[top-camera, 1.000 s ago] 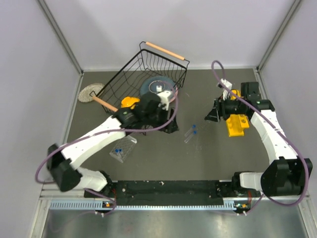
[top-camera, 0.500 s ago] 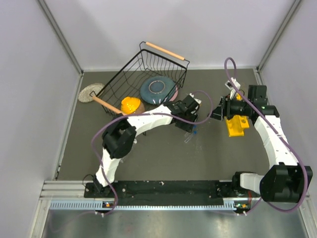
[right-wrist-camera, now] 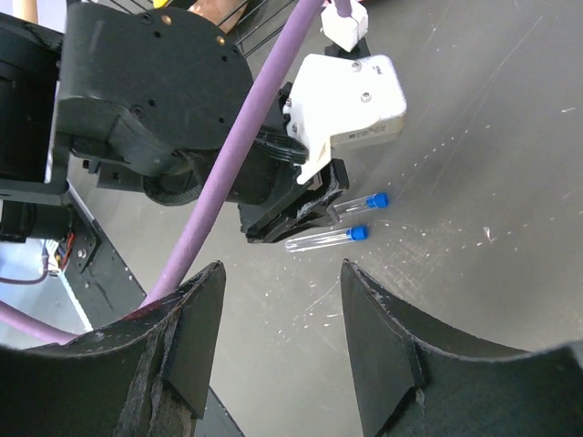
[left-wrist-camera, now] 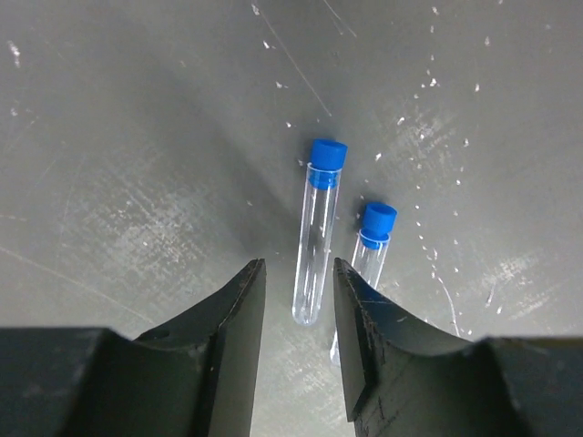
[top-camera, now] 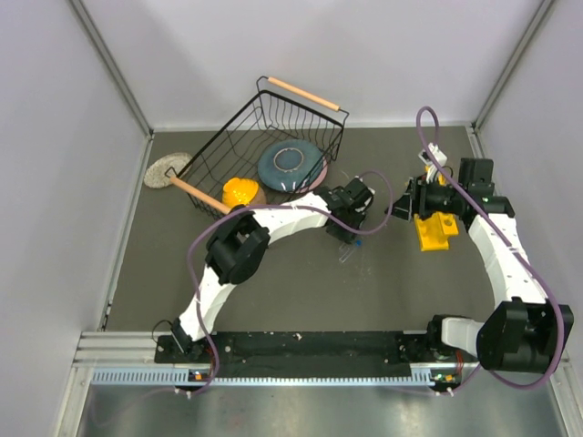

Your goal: Organize the chemistry lab equipment

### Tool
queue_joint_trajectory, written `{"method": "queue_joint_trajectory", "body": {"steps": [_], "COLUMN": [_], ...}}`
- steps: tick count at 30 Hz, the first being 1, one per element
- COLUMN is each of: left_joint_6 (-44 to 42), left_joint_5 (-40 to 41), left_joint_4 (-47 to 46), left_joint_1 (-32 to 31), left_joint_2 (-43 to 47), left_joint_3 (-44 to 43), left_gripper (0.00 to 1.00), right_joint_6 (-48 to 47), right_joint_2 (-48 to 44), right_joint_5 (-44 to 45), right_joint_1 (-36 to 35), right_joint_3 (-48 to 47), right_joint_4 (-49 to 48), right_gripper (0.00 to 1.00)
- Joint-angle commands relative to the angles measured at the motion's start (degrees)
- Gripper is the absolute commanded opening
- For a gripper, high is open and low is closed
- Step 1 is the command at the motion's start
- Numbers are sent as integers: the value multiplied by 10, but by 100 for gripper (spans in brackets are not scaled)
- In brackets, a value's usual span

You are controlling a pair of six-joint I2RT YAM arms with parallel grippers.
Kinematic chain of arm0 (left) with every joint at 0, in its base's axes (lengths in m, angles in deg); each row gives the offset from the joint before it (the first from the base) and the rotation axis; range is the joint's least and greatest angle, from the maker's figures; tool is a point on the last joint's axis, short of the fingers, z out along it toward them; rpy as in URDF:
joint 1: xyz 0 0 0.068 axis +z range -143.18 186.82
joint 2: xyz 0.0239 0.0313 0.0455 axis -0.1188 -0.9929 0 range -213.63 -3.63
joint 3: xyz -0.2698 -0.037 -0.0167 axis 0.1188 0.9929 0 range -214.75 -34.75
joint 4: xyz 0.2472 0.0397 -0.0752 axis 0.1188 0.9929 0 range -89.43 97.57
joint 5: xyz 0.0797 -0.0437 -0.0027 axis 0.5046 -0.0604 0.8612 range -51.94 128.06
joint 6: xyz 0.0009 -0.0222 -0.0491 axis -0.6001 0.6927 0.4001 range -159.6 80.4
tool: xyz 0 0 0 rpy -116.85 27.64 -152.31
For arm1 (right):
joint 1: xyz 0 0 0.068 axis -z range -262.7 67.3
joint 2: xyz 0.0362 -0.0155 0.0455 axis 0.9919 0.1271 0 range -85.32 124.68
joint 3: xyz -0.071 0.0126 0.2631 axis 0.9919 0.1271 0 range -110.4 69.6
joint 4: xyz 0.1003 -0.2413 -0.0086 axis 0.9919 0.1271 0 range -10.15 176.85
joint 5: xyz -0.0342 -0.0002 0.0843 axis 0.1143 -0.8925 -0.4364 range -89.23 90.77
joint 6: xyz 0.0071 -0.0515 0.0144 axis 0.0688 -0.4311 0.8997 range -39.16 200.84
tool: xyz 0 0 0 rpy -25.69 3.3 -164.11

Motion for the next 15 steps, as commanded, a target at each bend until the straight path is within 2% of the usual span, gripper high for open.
{"method": "queue_joint_trajectory", "body": {"steps": [1,5,8,9,13,15], "left_joint_6": [-11,-12,-9,-9,-4,2], "left_joint_5": [11,35,55,69,104,110], "left_joint_4": [15,26,35,38,43,42], "left_joint_1": [-6,-9,-10,-10,-10,-10], "left_joint_2": [-28,-42,-46,-46,-36,-15], "left_joint_3": [-30,-36,-38,-37,-25,-13], "left_gripper": [40,34,24,15,1,0], "right_joint_6": [7,7,7,7,6,1], "right_joint_2": [-18,-21,-25,-25,-28,-30], "right_joint_5": [-24,-24,-24,-24,-25,-25], "right_joint_1": [2,4,3,3,4,3], "right_joint_3": [0,3,6,7,12,16], "right_joint_4": [-22,-22,-23,-23,-23,-23], "right_gripper": [54,54,54,54,55,54]}}
